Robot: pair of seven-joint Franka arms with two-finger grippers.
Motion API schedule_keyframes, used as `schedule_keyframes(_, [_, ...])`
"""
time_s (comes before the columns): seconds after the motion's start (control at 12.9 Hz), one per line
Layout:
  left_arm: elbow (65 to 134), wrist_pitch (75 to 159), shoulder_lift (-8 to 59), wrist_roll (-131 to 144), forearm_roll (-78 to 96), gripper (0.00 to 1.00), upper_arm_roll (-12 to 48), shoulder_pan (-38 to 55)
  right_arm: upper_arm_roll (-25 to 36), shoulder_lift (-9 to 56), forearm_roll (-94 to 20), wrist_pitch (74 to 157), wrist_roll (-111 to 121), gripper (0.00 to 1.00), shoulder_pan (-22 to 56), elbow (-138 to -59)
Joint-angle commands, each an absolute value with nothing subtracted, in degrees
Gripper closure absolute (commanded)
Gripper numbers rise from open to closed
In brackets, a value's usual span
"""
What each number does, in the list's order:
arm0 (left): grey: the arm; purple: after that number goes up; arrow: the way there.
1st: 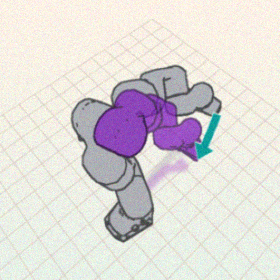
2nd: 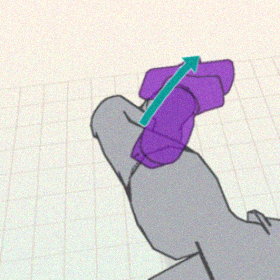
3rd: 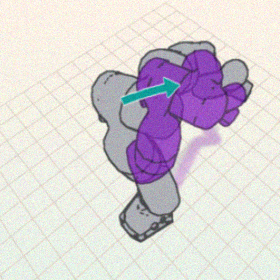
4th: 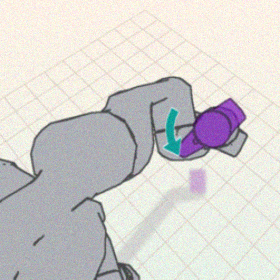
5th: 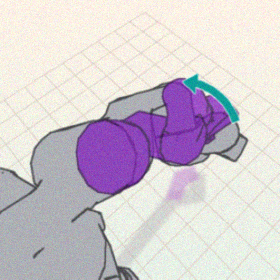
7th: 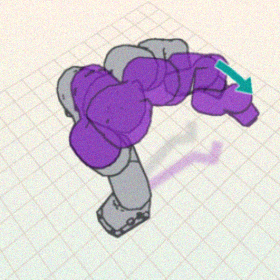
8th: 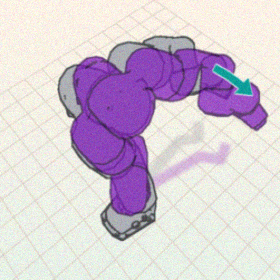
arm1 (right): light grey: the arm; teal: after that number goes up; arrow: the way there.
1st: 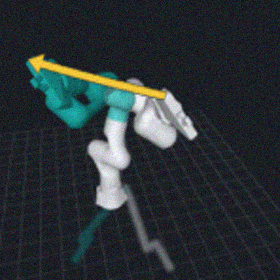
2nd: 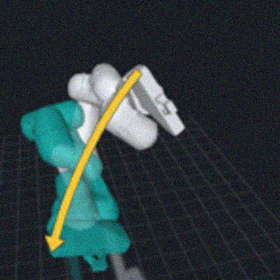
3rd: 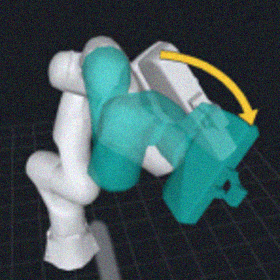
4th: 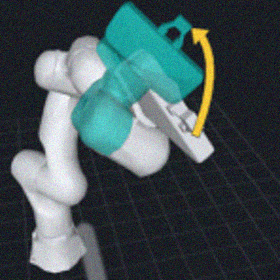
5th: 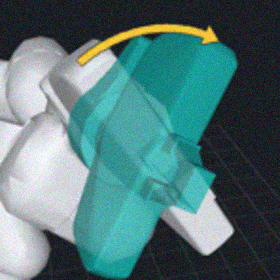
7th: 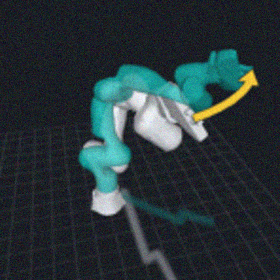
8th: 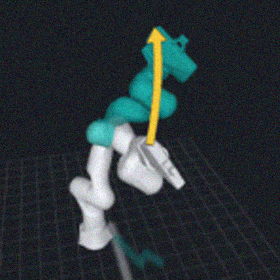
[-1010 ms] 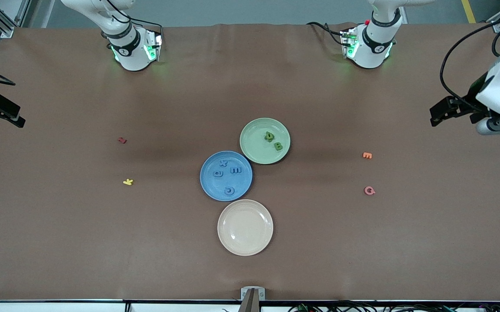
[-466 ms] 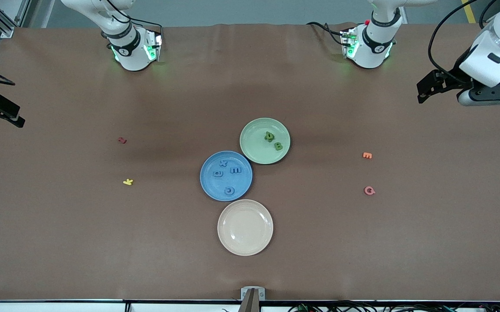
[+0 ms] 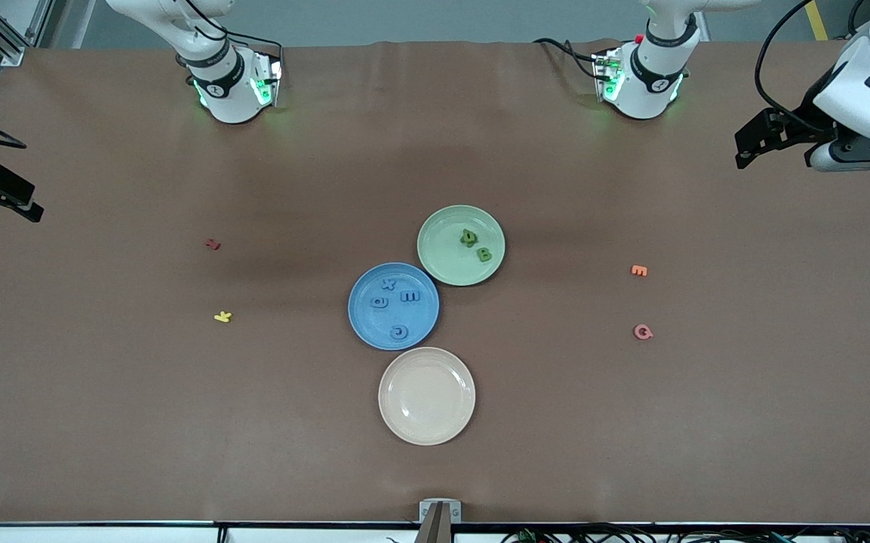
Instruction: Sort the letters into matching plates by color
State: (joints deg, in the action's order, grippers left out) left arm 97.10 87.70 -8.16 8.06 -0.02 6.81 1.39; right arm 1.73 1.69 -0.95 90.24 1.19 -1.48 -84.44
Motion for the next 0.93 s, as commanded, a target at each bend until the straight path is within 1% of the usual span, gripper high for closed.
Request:
schedule_keyframes(0.0, [95.71,86.48,-8.00,6.86,0.35,0.00,6.33,1.41,1.32,2.29,-0.09,89.91,1.14,0.00,-1.76,-83.06])
schedule_keyframes(0.23, [95.71,86.48,-7.56,6.77,0.35,0.00,6.33,1.32,1.32,2.29,-0.09,89.91,1.14,0.00,-1.76,-83.06])
schedule_keyframes(0.62, [93.26,86.48,-5.63,7.21,0.18,0.00,6.50,1.67,1.32,2.29,-0.18,89.91,1.14,0.00,-1.76,-83.06])
schedule_keyframes(0.85, [93.16,86.40,-5.45,7.29,-0.09,0.00,6.94,1.76,1.32,2.29,-0.18,89.91,1.14,0.00,-1.76,-83.06])
